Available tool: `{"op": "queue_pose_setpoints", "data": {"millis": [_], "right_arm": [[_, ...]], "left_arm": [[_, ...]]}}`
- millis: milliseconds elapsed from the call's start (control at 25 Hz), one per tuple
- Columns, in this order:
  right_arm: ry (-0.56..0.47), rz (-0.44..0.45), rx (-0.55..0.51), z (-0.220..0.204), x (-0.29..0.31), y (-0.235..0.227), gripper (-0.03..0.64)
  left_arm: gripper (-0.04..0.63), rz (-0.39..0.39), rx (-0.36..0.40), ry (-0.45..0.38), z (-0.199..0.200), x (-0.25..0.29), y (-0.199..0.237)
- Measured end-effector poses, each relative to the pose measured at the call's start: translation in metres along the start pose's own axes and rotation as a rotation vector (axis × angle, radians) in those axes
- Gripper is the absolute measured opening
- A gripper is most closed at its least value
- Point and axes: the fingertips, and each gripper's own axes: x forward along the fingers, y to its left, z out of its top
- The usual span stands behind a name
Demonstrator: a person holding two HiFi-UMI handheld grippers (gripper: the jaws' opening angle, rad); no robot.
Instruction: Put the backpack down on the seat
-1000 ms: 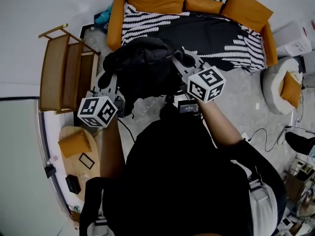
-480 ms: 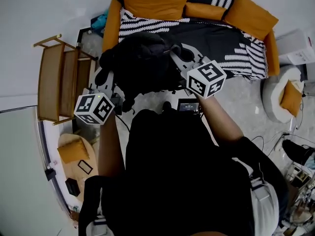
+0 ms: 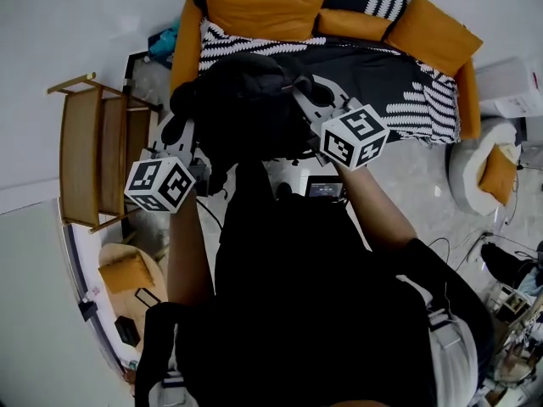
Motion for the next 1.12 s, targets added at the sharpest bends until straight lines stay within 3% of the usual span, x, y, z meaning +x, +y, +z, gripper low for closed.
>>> {"op": "queue_pose_setpoints", "data": {"millis": [1120], "right_arm": [[0.106, -0.147, 0.062, 0.024, 0.207, -0.118, 0.048]], "left_arm": [[0.031, -0.120, -0.106, 0.081, 0.041, 0.182, 0.173]]}}
